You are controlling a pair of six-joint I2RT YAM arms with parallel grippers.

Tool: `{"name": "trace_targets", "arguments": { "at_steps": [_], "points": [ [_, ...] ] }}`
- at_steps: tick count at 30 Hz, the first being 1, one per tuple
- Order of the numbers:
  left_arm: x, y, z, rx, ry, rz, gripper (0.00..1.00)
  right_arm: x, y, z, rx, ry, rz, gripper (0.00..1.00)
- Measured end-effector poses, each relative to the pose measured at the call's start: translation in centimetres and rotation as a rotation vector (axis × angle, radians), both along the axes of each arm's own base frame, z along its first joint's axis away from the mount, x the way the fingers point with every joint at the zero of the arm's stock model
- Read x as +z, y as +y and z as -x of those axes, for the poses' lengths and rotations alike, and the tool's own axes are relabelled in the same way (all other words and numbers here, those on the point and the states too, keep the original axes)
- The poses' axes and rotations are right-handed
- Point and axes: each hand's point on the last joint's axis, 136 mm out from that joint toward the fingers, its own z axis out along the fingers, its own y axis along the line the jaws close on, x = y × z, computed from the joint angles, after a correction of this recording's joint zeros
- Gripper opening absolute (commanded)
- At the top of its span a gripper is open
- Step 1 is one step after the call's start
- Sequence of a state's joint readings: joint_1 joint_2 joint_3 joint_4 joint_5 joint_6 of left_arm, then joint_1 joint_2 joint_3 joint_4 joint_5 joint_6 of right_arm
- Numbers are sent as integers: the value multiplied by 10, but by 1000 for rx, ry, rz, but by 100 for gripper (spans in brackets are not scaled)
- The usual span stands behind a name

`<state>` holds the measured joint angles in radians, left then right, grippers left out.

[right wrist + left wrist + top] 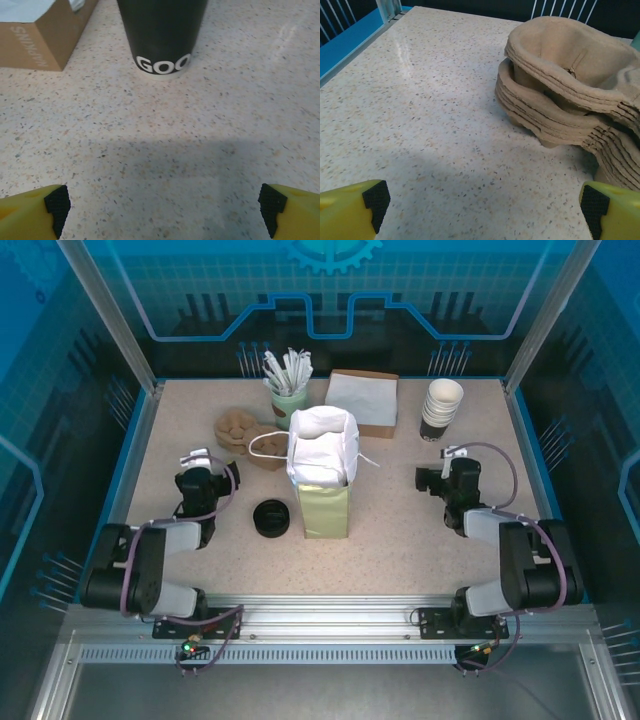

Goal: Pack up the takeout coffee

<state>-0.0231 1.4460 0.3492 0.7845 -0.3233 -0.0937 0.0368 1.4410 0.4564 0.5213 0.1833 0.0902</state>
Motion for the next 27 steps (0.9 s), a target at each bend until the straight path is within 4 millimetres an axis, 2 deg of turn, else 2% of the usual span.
{"name": "trace_targets", "arguments": {
  "at_steps": [5, 14, 27],
  "points": [
    [-16, -7, -2, -49, -5, -3, 99, 5, 16, -10, 93, -73, 11, 100],
    [-5, -12, -11, -81, -36, -13, 99, 15, 22, -15, 129, -123, 17, 100],
    [-4, -13, -12, -89, -36, -11, 99, 16, 22, -16, 129, -129, 17, 100]
  ]
}}
